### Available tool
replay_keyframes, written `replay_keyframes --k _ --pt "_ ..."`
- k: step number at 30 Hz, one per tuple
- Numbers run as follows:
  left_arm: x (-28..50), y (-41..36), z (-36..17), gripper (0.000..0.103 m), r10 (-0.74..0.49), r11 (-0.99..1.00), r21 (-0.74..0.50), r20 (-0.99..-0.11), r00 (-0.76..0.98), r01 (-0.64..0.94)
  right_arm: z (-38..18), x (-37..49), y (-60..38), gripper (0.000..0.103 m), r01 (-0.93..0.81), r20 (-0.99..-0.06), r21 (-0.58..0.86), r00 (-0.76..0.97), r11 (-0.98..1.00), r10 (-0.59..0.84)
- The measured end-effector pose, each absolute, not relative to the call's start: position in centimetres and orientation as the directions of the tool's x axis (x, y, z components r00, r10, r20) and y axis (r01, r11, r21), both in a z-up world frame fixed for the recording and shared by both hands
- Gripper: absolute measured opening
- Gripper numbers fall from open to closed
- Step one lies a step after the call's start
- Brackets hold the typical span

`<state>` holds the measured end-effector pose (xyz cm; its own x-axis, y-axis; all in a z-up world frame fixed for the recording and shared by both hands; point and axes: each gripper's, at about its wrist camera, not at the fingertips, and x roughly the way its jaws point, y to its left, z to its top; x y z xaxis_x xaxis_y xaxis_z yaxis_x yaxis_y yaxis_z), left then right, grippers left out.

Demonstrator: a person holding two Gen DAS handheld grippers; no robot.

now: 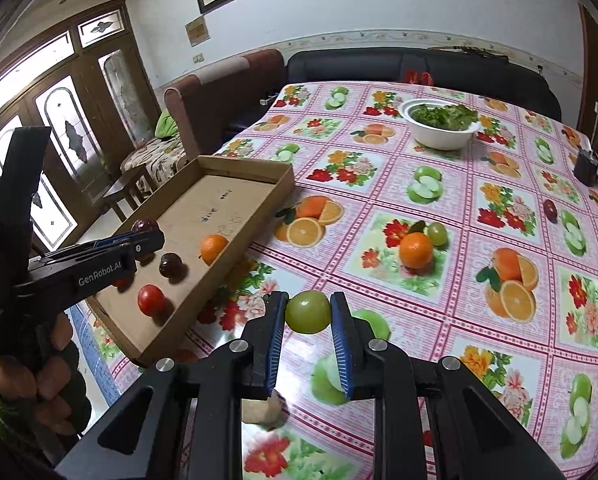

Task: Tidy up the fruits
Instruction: 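Carry the apple and the grape over the cardboard box with both tools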

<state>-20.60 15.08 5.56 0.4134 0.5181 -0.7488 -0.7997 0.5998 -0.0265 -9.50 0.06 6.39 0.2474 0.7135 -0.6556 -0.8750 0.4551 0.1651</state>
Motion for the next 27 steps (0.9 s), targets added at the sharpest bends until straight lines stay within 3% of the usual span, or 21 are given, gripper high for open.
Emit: replay_keyframes --k 21,27 --pt "-23.1 23.1 5.7 0.027 0.476 0.527 -0.108 -0.784 0.398 -0.843 6.4 -11.0 8.9 0.023 -0.922 -0.674 0.198 0.118 0.332 0.73" --pt "-21.7 25.5 5.3 0.027 0.488 0.5 -0.074 -0.799 0.351 -0.863 6.5 -10.2 13.8 0.023 -0.921 -0.679 0.256 0.044 0.292 0.733"
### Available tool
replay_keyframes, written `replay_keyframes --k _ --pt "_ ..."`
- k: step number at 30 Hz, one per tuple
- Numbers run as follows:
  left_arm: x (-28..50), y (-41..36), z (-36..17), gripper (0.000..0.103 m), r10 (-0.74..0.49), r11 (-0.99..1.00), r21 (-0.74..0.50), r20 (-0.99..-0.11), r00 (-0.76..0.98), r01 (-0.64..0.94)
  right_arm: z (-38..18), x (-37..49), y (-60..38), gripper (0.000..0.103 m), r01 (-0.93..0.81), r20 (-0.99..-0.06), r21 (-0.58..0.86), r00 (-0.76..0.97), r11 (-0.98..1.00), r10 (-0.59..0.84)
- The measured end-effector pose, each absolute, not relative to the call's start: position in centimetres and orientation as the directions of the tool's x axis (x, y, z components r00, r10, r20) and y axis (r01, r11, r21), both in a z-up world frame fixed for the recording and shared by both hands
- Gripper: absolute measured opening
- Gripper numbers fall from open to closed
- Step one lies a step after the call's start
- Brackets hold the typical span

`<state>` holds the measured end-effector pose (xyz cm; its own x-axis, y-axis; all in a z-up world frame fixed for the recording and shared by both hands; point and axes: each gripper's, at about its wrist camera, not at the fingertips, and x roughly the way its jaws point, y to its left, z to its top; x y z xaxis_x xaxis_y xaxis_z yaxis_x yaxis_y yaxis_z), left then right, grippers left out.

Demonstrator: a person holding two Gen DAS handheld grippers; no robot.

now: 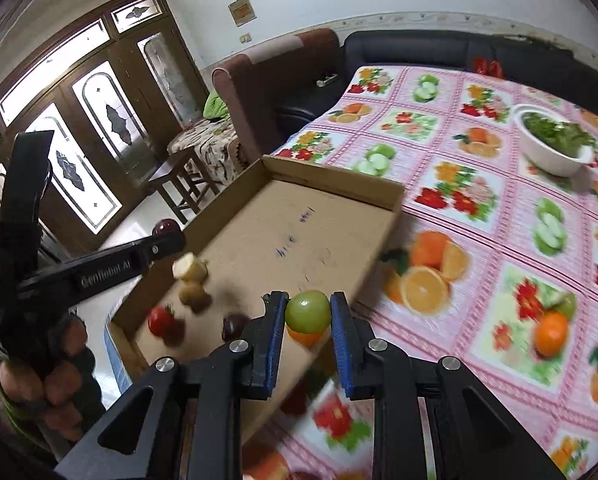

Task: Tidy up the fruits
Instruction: 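Carry the apple and the grape over the cardboard box with both tools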

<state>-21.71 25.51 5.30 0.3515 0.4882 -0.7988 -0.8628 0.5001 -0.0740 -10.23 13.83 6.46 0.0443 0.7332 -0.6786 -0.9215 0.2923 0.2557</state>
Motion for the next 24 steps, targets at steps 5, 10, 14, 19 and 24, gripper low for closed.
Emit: replay_keyframes --k 5,10,14,19,24 --pt "-20.1 26.8 4.3 0.027 0.473 0.506 -0.049 -0.819 0.325 -0.861 5.4 -10.0 17.5 0.023 -0.93 -0.711 0.223 0.051 0.294 0.701" --pt "-18.5 27.3 2.3 0.027 0.42 0.53 -0.043 -0.854 0.307 -0.847 3.9 -10.0 19.5 0.023 -0.939 -0.744 0.176 0.069 0.294 0.665" --pt "-17.7 27.5 1.2 0.027 0.395 0.543 -0.03 -0.873 0.286 -0.839 2.7 -9.9 20.6 0.023 -0.946 -0.768 0.14 0.082 0.292 0.635" --pt "-17.2 27.8 0.5 0.027 0.373 0.541 -0.006 -0.895 0.246 -0.841 1.7 -9.9 21.6 0.023 -0.954 -0.784 0.108 0.092 0.281 0.614" --pt "-17.2 28.0 0.3 0.028 0.358 0.535 -0.005 -0.904 0.232 -0.845 1.3 -10.5 22.3 0.023 -0.964 -0.794 0.067 0.106 0.259 0.599"
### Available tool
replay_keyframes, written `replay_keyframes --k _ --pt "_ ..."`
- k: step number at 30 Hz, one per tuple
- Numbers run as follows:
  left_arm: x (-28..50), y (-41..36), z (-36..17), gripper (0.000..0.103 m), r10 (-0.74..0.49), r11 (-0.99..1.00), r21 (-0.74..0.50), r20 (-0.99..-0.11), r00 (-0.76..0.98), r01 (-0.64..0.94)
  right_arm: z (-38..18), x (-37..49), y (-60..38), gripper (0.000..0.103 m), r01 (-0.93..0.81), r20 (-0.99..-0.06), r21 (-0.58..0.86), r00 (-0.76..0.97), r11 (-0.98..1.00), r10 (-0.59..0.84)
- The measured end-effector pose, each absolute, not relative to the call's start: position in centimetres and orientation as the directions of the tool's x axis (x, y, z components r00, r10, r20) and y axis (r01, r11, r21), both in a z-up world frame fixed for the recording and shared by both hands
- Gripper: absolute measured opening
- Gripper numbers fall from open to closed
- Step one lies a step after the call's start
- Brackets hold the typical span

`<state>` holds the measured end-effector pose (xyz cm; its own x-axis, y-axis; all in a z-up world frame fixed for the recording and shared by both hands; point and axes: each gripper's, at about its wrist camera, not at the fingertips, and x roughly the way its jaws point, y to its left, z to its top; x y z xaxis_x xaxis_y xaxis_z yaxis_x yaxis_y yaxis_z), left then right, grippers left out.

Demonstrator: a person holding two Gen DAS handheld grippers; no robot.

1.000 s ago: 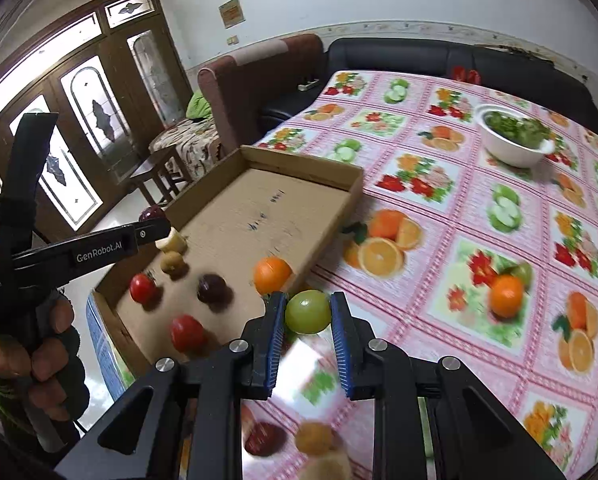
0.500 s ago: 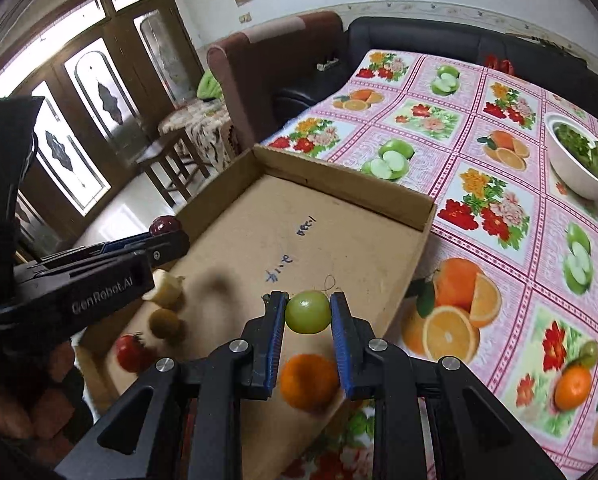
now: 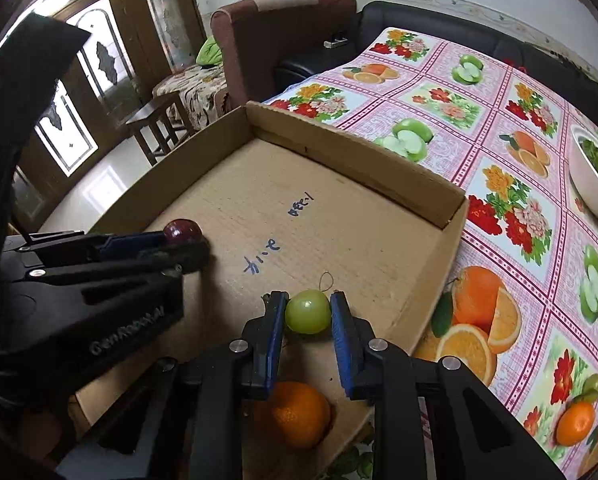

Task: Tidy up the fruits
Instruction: 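Carry the apple and the grape over the cardboard box with both tools, then open the left tool to drop the apple while the right tool releases the grape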

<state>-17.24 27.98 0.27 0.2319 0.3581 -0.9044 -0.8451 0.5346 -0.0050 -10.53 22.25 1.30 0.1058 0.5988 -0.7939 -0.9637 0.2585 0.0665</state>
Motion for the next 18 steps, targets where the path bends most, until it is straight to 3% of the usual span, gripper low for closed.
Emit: replay_keyframes --k 8,12,14,18 --pt "-18.8 28.2 1.2 0.028 0.338 0.509 -0.068 -0.901 0.272 -0.858 1.3 -10.8 22.3 0.026 -0.968 -0.795 0.056 0.105 0.245 0.597" --pt "-20.0 27.5 2.5 0.042 0.358 0.5 -0.101 -0.881 0.311 -0.86 1.8 -10.7 21.6 0.039 -0.965 -0.779 0.067 0.107 0.252 0.618" --pt "-20.6 27.0 3.1 0.043 0.37 0.499 -0.11 -0.87 0.326 -0.86 2.1 -10.6 21.1 0.05 -0.962 -0.771 0.081 0.104 0.259 0.628" --pt "-21.4 25.9 4.0 0.043 0.377 0.5 -0.133 -0.856 0.353 -0.856 2.9 -10.4 19.5 0.05 -0.954 -0.748 0.107 0.107 0.278 0.655"
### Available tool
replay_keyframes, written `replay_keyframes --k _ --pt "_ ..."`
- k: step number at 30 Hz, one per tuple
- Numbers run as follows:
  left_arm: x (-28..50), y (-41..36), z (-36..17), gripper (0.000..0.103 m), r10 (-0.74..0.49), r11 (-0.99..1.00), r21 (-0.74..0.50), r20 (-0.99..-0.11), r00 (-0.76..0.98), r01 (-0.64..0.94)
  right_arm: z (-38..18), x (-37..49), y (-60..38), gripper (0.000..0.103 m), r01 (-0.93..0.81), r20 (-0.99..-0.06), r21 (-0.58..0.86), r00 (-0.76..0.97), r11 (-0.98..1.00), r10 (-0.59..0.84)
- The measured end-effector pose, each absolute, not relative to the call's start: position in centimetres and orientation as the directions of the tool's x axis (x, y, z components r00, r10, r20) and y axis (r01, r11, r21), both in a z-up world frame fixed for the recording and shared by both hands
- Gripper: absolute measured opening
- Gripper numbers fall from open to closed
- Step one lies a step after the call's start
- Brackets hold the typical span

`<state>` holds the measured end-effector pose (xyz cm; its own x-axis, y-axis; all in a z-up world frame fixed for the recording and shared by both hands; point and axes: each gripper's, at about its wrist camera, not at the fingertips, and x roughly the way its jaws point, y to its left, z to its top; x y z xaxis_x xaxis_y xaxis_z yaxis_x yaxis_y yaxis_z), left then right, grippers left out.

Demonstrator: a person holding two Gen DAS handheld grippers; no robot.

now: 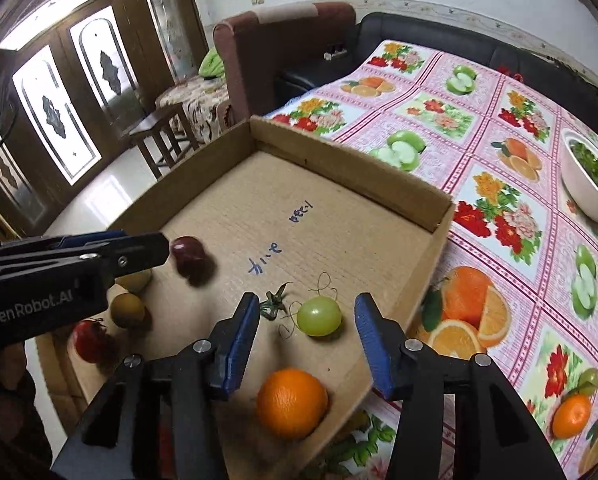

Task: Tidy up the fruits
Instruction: 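Open the left tool to drop the apple while the right tool releases the grape, then grasp the pale round bun with the left tool while the right tool grasps a leafy mandarin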

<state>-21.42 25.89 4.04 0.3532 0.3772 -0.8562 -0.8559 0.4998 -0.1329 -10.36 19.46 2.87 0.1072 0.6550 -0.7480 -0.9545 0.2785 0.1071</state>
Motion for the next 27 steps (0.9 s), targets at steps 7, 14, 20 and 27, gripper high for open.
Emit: replay_keyframes --k 7,14,20,27 --pt "-22.7 23.3 5.3 0.043 0.39 0.507 -0.16 -0.834 0.391 -0.847 5.0 -9.8 15.0 0.051 -0.936 -0.697 0.169 0.109 0.309 0.709" --pt "-22.8 19.1 6.3 0.043 0.388 0.554 -0.169 -0.814 0.433 -0.815 5.8 -8.2 8.2 0.051 -0.896 -0.652 0.238 0.14 0.376 0.745" --pt "-21.8 15.1 6.5 0.042 0.355 0.618 -0.172 -0.809 0.468 -0.767 5.7 -6.1 1.8 0.052 -0.847 -0.628 0.279 0.195 0.452 0.753" --pt "-20.7 9.8 6.1 0.042 0.294 0.703 -0.17 -0.815 0.499 -0.691 4.9 -4.1 -4.0 0.053 -0.791 -0.613 0.329 0.236 0.515 0.754"
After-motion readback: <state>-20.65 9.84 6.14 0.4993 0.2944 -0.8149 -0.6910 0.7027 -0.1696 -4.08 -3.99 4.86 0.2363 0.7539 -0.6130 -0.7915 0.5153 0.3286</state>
